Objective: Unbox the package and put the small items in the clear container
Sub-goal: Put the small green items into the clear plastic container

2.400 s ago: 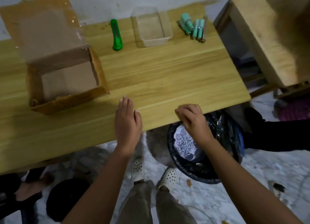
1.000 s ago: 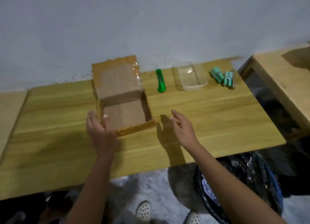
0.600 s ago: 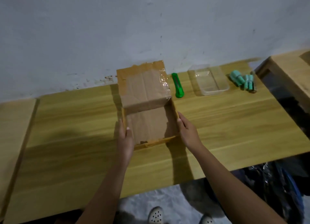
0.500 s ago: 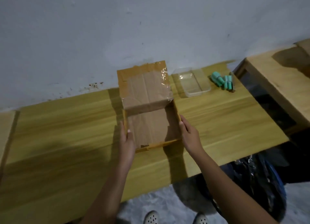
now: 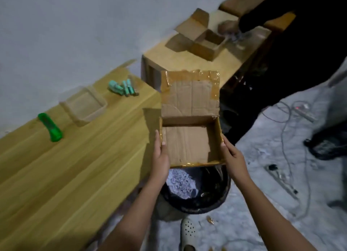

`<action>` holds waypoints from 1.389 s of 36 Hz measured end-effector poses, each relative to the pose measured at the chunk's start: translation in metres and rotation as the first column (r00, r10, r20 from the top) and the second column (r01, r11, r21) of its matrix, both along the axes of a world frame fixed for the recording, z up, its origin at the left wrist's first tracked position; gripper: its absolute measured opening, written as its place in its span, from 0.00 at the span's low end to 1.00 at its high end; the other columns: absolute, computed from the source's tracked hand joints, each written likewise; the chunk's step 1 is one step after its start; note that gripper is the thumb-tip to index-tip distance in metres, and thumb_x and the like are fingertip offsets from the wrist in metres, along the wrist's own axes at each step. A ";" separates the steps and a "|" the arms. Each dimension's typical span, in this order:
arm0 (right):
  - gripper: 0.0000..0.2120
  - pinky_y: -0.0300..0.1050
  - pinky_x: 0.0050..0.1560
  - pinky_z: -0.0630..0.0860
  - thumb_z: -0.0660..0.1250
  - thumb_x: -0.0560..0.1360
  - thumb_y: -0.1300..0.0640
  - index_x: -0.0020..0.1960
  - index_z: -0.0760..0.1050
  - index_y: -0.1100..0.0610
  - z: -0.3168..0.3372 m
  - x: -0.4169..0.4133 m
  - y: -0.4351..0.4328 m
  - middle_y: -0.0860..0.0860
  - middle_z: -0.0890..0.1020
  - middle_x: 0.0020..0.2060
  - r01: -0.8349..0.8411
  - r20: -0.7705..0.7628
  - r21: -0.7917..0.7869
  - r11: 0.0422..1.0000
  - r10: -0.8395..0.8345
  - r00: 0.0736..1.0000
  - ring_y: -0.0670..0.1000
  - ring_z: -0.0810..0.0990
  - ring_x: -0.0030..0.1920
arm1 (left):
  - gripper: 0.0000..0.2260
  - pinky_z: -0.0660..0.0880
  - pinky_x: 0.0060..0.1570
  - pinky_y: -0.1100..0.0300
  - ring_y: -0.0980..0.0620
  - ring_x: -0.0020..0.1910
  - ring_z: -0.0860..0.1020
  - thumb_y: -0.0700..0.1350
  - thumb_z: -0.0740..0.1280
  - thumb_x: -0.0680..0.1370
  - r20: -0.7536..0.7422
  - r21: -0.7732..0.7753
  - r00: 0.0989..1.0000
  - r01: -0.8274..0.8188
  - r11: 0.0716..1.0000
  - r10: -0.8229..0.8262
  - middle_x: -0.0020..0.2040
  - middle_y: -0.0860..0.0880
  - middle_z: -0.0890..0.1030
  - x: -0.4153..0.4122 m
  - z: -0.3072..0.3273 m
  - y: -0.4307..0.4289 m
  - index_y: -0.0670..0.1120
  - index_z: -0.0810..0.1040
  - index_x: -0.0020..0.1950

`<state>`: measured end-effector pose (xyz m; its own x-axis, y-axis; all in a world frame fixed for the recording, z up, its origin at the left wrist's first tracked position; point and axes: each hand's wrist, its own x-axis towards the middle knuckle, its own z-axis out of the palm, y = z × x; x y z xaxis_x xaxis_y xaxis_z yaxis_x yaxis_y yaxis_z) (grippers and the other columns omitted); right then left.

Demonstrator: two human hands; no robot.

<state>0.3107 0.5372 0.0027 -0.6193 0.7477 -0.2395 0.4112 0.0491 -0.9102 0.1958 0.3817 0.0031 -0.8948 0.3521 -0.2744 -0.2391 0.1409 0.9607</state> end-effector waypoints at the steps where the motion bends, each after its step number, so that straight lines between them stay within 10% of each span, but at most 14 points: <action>1: 0.18 0.47 0.66 0.69 0.57 0.80 0.55 0.69 0.69 0.52 -0.004 0.012 0.012 0.50 0.73 0.67 0.018 0.000 0.005 1.000 -0.018 1.000 0.49 0.70 0.67 | 0.21 0.54 0.53 0.80 0.59 0.71 0.55 0.41 0.51 0.82 0.006 -0.007 0.999 0.035 0.999 -0.035 0.76 0.50 0.56 0.007 -0.005 0.015 0.48 0.53 0.76; 18: 0.16 0.45 0.60 0.75 0.62 0.78 0.56 0.65 0.73 0.54 -0.164 0.088 0.092 0.52 0.78 0.62 0.081 0.256 -0.178 0.981 -0.034 0.966 0.51 0.77 0.61 | 0.21 0.65 0.61 0.59 0.56 0.62 0.66 0.45 0.52 0.82 0.272 -0.212 0.957 0.160 0.964 -0.099 0.68 0.52 0.66 0.059 -0.168 0.099 0.49 0.55 0.76; 28: 0.20 0.48 0.68 0.67 0.58 0.80 0.54 0.70 0.66 0.55 -0.207 0.062 0.073 0.53 0.71 0.69 -0.090 0.383 -0.161 0.983 0.147 0.912 0.54 0.69 0.69 | 0.21 0.55 0.72 0.57 0.49 0.75 0.57 0.44 0.54 0.82 0.076 -0.495 0.991 0.137 0.858 -0.114 0.76 0.45 0.59 0.034 -0.231 0.069 0.42 0.58 0.74; 43: 0.17 0.34 0.55 0.64 0.60 0.78 0.59 0.66 0.71 0.58 -0.058 -0.007 0.083 0.54 0.77 0.64 -0.282 0.294 0.115 0.952 0.239 0.925 0.54 0.73 0.64 | 0.21 0.56 0.67 0.66 0.55 0.73 0.59 0.51 0.53 0.81 -0.051 -0.475 0.884 0.388 0.790 -0.465 0.75 0.52 0.60 0.032 -0.089 0.103 0.48 0.59 0.74; 50: 0.18 0.42 0.62 0.66 0.62 0.78 0.58 0.67 0.70 0.58 0.017 -0.114 0.060 0.55 0.76 0.65 -0.400 0.168 0.215 0.891 0.370 0.914 0.54 0.73 0.65 | 0.19 0.53 0.62 0.73 0.54 0.73 0.60 0.48 0.53 0.82 -0.276 -0.398 0.926 0.133 0.908 -0.257 0.74 0.49 0.64 -0.051 0.015 0.071 0.45 0.63 0.73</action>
